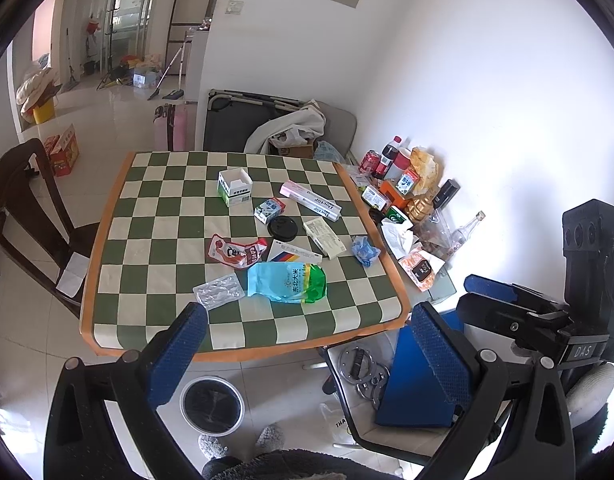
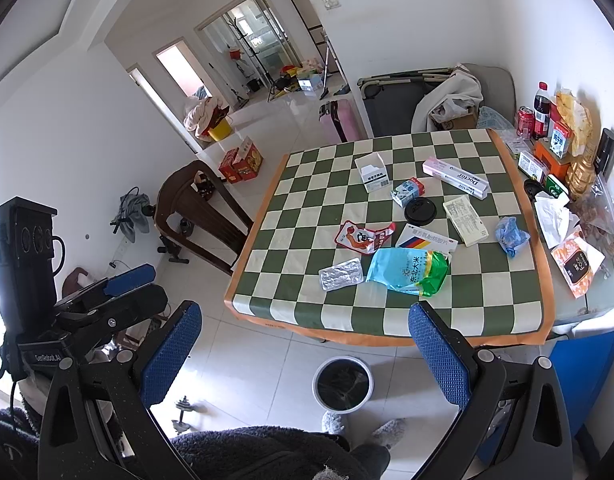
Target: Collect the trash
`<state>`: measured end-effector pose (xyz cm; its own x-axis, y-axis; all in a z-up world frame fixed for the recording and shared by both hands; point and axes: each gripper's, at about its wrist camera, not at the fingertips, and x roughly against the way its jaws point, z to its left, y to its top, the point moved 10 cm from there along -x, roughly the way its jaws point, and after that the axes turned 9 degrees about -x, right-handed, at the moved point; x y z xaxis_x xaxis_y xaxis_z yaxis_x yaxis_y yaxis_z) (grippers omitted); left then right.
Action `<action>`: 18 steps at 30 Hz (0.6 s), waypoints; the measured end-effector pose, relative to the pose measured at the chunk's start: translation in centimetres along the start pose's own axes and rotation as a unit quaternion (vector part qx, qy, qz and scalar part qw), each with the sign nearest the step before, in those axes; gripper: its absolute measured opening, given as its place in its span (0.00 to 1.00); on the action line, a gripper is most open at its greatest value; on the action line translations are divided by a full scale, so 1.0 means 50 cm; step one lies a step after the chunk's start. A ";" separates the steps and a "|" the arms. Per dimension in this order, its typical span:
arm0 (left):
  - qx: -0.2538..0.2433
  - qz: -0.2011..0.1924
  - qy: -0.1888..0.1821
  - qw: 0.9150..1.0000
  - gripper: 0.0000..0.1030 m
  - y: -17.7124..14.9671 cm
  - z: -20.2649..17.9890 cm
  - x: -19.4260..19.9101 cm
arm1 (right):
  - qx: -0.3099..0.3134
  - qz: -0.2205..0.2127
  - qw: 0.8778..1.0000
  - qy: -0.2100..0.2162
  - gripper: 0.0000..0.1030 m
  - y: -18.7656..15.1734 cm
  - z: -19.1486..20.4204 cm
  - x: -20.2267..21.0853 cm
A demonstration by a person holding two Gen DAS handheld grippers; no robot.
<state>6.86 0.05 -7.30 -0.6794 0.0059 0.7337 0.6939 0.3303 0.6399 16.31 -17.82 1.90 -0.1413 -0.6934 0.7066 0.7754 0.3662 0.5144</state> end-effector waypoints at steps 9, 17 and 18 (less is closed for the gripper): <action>0.000 -0.001 0.000 1.000 1.00 -0.002 -0.002 0.001 | -0.001 0.001 1.000 0.001 1.00 0.000 -0.001 0.002; 0.004 -0.002 -0.001 1.000 1.00 0.002 -0.005 0.004 | 0.000 0.000 1.000 0.002 1.00 0.001 0.001 0.003; -0.001 -0.002 0.000 1.000 1.00 -0.002 -0.002 0.001 | 0.000 -0.001 1.000 0.001 1.00 0.001 0.001 0.003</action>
<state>6.80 -0.08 -7.29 -0.6816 0.0046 0.7318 0.6922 0.3284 0.6427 16.30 -17.90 2.04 -0.1405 -0.6956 0.7045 0.7753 0.3652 0.5153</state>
